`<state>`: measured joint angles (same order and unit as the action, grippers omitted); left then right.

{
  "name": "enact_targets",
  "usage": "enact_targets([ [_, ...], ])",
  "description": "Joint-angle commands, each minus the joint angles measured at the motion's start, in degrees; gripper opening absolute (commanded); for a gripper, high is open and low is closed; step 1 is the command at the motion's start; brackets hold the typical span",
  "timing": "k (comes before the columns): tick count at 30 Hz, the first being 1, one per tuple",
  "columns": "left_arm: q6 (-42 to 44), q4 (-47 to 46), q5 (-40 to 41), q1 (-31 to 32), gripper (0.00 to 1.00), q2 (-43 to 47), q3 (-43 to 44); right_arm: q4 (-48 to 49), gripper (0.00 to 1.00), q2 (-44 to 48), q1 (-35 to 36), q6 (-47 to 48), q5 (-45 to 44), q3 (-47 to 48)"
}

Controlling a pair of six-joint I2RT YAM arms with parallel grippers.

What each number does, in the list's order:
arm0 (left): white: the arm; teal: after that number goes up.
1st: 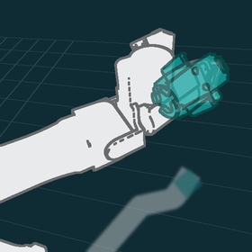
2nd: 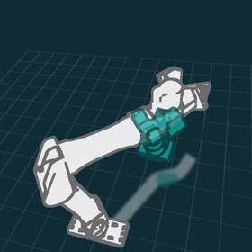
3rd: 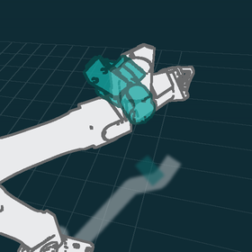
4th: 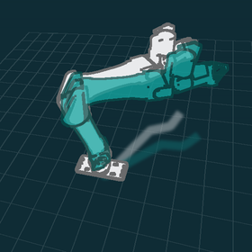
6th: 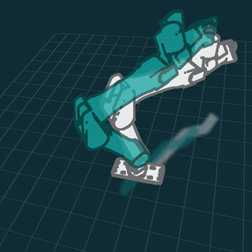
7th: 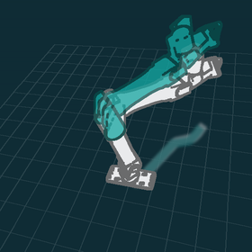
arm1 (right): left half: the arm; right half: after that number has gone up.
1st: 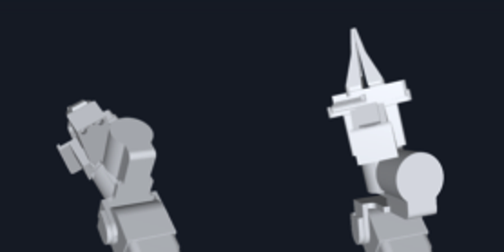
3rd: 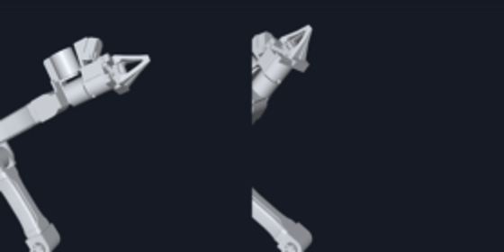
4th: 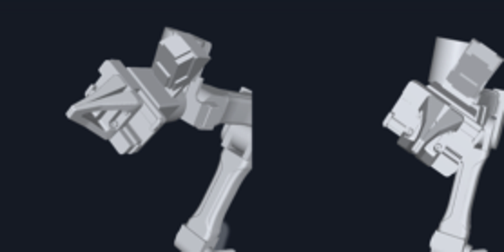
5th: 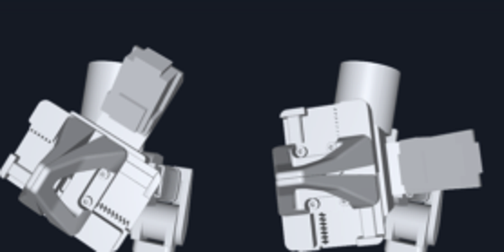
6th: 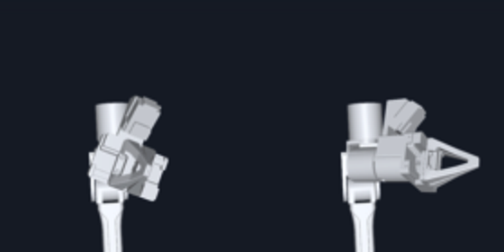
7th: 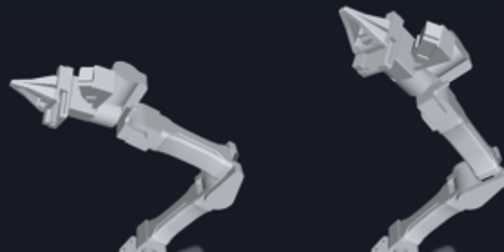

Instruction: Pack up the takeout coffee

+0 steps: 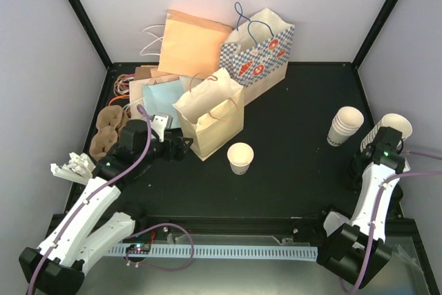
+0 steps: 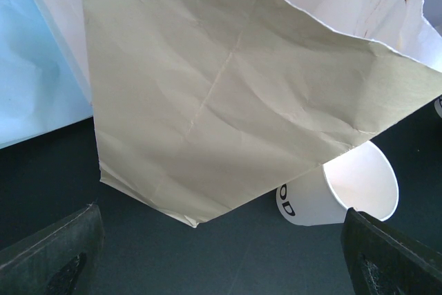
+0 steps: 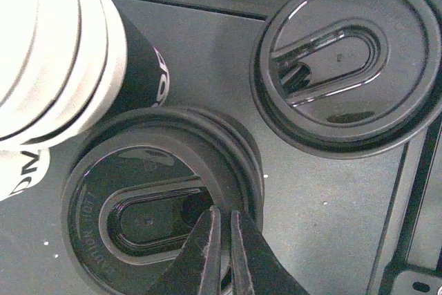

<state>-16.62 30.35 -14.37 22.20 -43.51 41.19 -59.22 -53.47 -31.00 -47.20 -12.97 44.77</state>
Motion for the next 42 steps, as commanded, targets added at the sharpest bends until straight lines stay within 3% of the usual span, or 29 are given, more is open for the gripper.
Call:
enact_targets([
  [1,0.1,-1.2,-0.7,-0.1,0.96,0.6,-0.1,-3.0,0.05,1.3,-0.3,1.0,1.1,3.4],
  [21,0.0,-1.3,-0.5,-0.1,0.96,0.2,-0.1,-7.8,0.01,8.0,1.5,11.4,16.6,8.4],
  [28,0.0,-1.0,0.2,-0.1,0.96,0.0,-0.1,-12.0,0.01,12.4,4.5,11.2,11.2,19.3],
  [34,0.1,-0.9,0.1,-0.1,0.96,-0.3,0.0,-12.0,0.01,10.8,5.8,14.0,15.2,26.8],
  [42,-0.1,-0.9,-0.8,-0.1,0.96,0.0,0.5,-6.2,0.01,5.0,12.0,17.2,22.9,29.3],
])
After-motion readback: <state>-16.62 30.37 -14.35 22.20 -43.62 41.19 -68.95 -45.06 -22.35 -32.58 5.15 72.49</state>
